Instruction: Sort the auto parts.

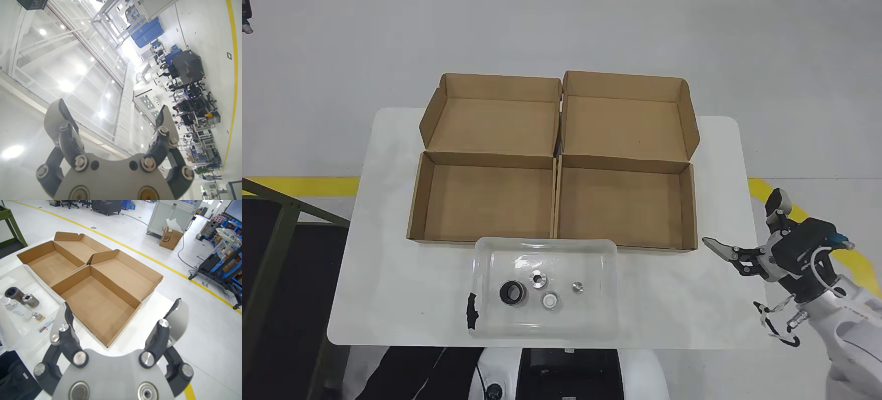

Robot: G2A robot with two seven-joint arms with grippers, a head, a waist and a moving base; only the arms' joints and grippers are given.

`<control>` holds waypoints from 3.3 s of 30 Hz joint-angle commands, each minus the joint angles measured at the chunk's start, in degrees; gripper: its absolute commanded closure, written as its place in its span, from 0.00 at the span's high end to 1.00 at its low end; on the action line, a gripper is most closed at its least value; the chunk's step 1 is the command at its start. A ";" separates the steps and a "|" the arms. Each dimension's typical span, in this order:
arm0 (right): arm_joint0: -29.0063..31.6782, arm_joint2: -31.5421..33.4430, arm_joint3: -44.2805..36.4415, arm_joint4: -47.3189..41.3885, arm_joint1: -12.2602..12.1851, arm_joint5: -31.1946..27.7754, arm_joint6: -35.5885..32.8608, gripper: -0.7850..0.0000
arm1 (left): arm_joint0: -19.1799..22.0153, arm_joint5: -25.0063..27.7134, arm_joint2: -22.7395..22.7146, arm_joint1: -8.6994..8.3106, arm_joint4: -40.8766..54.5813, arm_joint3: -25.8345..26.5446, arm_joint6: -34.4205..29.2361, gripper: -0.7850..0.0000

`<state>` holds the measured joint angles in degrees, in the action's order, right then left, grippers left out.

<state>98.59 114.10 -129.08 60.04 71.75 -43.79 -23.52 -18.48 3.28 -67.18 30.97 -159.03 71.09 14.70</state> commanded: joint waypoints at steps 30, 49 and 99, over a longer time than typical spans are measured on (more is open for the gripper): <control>-0.08 -0.93 0.28 0.35 -0.29 -1.63 0.09 1.00 | 0.00 0.00 0.00 0.00 0.00 0.00 0.00 1.00; -2.94 -16.45 -3.95 2.76 -2.60 -11.23 -8.26 1.00 | 0.00 0.00 0.00 0.00 0.00 0.00 0.00 1.00; -43.56 -72.39 13.49 -5.26 -9.14 10.98 -47.96 1.00 | 0.00 0.00 0.00 0.00 0.00 0.00 0.00 1.00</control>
<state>55.29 41.74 -115.88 54.93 62.68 -32.93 -71.35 -18.48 3.28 -67.18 30.97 -159.03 71.09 14.70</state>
